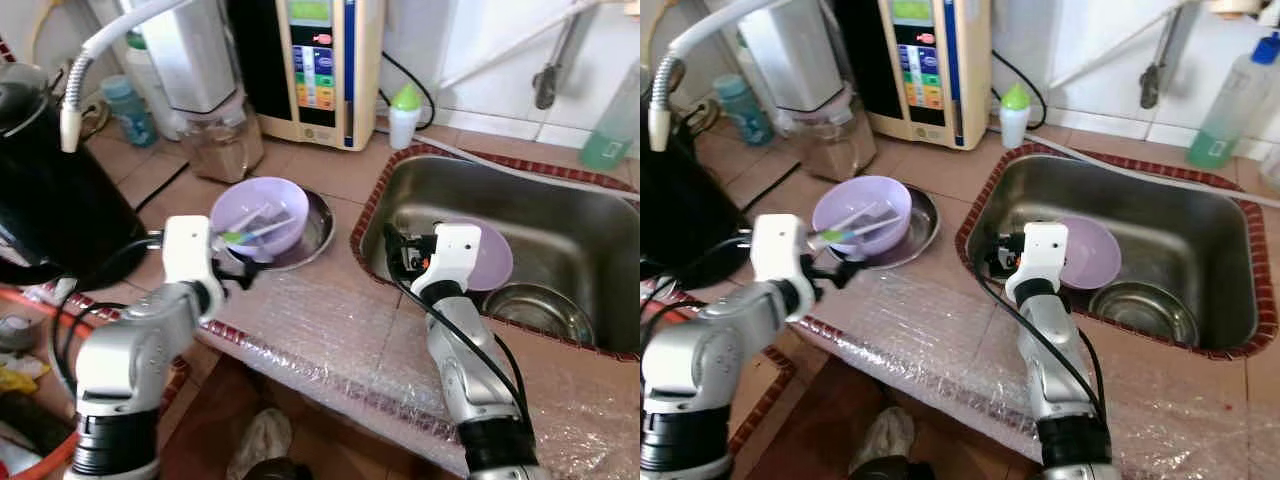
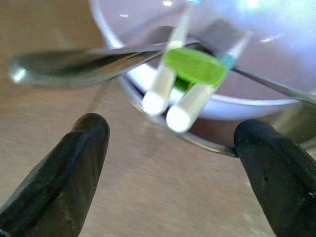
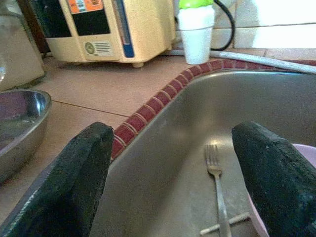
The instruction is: Kitchen organization
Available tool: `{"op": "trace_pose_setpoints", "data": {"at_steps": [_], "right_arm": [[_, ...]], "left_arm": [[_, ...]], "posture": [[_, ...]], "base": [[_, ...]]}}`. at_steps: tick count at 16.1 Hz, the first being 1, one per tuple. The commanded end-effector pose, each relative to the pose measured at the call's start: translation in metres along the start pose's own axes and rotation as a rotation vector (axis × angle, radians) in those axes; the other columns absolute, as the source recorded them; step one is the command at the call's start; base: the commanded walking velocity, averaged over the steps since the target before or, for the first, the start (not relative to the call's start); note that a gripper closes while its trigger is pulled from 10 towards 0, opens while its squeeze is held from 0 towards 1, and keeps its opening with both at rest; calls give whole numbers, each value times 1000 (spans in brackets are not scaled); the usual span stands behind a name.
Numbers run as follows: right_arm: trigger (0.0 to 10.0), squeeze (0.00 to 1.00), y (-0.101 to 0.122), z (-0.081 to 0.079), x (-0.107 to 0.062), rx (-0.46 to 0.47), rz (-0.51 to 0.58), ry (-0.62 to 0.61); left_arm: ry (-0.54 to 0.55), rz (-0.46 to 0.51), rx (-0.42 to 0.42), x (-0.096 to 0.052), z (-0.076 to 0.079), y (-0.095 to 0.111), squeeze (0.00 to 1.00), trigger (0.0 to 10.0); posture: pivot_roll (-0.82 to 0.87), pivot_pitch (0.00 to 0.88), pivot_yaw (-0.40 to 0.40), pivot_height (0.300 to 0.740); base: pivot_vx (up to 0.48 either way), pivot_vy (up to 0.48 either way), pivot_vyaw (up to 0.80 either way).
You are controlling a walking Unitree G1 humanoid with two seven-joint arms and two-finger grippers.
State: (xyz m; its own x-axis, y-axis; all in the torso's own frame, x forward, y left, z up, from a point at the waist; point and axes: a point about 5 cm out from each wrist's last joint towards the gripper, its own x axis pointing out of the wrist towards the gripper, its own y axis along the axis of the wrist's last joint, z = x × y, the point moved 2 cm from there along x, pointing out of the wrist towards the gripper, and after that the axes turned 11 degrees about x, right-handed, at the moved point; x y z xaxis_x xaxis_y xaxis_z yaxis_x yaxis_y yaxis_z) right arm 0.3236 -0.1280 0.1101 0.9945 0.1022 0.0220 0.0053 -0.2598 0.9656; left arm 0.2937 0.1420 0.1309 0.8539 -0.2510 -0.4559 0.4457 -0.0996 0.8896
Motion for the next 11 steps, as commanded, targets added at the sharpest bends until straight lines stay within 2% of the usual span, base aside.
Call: {"op": "trace_pose_setpoints", "data": {"at_steps": [1, 3, 7, 8, 11], "right_arm": [[10000, 0, 0, -5, 4, 0, 2, 19], [10000, 0, 2, -10, 7, -12, 1, 50], [10000, 0, 6, -8, 13, -23, 15, 48], [10000, 0, 8, -11, 13, -29, 20, 59], [10000, 0, 10, -12, 12, -61, 23, 76]], "left_arm": [[-19, -13, 10, -3, 8, -1, 0, 10000], [-48, -9, -17, -1, 18, -1, 0, 10000], [-75, -13, 4, 4, 27, -2, 0, 10000], [-74, 10, 32, 3, 26, 3, 0, 10000], [-63, 155, 256, -10, 27, 25, 0, 10000]], "posture": [[90, 0, 67, 740], [90, 0, 59, 740], [80, 0, 37, 740], [80, 0, 32, 740], [75, 0, -3, 740]], "base": [[0, 0, 0], [0, 0, 0], [0, 0, 0], [0, 0, 0], [0, 0, 0]]}}
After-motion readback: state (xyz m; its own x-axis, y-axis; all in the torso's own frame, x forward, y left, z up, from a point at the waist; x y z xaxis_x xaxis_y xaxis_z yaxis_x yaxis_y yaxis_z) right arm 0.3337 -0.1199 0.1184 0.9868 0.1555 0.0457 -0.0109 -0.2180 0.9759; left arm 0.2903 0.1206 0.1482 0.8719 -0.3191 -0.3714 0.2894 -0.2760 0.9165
